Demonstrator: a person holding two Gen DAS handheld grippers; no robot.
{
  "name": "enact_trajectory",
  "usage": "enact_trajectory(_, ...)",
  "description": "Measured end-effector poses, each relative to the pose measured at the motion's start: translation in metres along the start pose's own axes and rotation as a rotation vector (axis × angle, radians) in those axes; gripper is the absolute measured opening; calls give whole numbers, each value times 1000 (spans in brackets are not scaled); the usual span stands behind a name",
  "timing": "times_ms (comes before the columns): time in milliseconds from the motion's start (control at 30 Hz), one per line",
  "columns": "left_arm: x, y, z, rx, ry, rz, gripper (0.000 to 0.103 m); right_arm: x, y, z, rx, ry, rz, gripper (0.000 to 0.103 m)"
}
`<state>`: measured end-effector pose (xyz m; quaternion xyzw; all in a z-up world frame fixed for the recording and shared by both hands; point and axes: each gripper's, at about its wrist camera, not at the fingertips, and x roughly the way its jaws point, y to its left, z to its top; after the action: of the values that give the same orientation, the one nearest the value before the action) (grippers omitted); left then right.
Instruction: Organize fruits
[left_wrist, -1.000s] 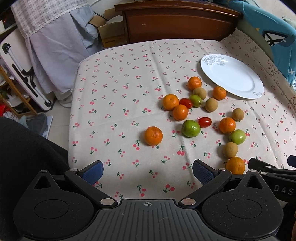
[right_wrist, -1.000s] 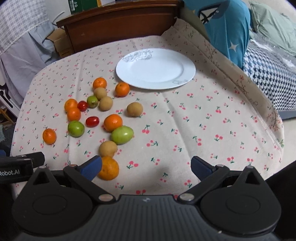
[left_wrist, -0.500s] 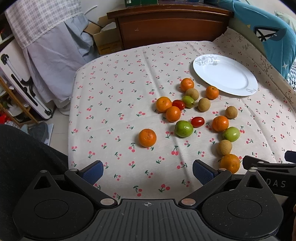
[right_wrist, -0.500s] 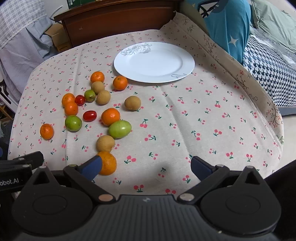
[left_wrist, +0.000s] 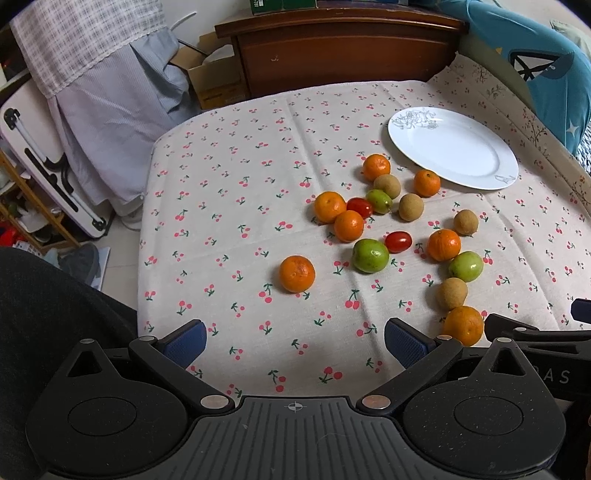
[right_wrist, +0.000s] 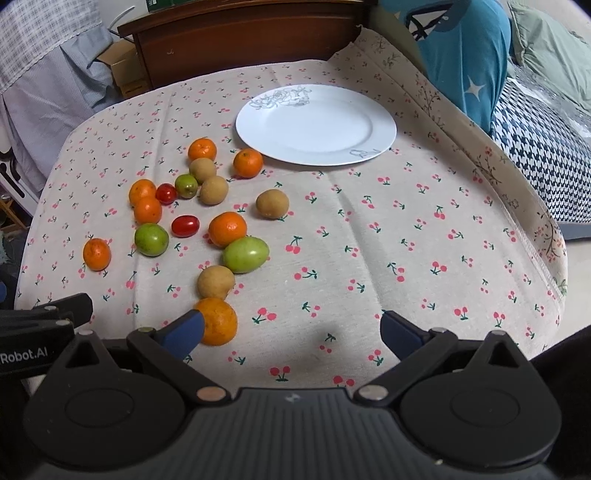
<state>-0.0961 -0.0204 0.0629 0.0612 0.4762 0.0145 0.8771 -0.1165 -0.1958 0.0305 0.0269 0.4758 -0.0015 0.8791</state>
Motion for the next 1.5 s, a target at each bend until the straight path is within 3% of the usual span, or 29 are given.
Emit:
enact_trajectory(900,1,1,-1,-12,-1,-8,103,0,4,-1,-35,-8,2,96)
enact_trajectory(1367,6,6,-1,-23,2,-74,103,0,2,-1,-17,-22,9,95)
enact_trajectory(1500,5,16,5,-44,-28,-91,103,-3,-6,-1,32,-34,24,95)
